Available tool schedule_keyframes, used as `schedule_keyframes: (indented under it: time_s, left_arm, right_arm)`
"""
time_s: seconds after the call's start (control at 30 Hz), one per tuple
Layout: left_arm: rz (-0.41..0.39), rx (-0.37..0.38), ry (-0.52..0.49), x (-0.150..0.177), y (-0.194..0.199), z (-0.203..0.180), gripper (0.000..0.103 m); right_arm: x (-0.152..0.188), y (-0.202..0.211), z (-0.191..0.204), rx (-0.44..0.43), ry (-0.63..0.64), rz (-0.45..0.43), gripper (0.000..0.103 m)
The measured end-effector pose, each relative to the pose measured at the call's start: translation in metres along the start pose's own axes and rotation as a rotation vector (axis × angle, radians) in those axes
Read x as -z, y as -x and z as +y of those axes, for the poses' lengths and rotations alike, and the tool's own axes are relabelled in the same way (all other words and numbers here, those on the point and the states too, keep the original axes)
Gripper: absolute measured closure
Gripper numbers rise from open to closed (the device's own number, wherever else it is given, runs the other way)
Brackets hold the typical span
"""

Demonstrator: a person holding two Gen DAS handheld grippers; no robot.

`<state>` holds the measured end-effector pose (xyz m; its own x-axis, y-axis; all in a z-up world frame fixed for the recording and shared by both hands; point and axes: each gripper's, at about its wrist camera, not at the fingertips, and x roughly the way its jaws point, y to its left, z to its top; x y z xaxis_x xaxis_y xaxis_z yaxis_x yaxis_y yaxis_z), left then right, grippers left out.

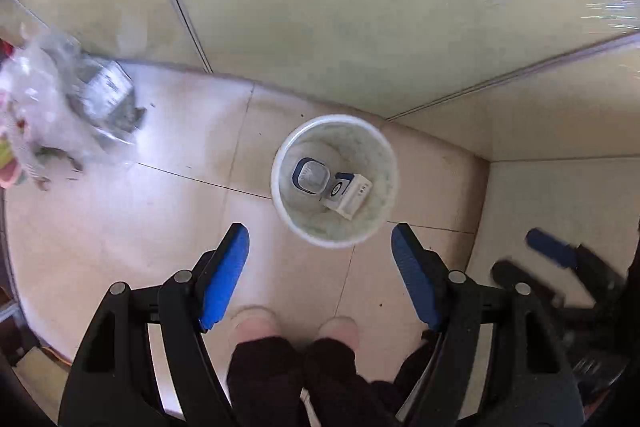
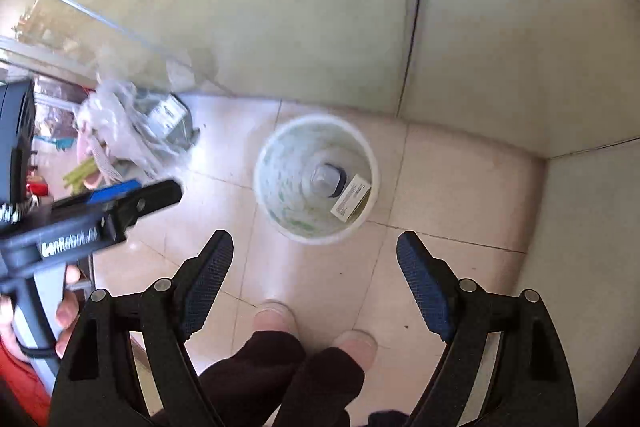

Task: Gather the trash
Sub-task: 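Raise both tools back toward the counter items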

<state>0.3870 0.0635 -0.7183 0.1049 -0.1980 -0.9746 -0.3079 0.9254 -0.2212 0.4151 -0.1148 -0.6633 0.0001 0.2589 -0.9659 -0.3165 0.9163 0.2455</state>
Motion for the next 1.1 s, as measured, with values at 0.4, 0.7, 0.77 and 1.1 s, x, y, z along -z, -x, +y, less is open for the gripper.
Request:
schedule_keyframes:
  time_s: [0.4,0.7,0.77,1.1]
  left_arm:
    - [-0.184,-0.059,-0.163,0.019,0.263,-0.051,0.03]
    - [-0.433,-0.026,-0.255,0.021,0.437,-0.075,0.03]
    - [-0.475,-0.012,-0.263,0.02,0.466,-0.08,0.03]
    - [-0.652,0.001,-0.31,-0.001,0.561,-0.119,0.026]
  right_arm:
    - [0.0,0.243,0.056,-0.043,-0.064,-0.211,0.021]
    - [0.005,0.387,0.085,-0.017,-0.119,-0.424,0.021]
    - [0.007,0.409,0.087,-0.005,-0.131,-0.467,0.021]
    - [-0.003,0.495,0.084,0.037,-0.193,-0.649,0.021]
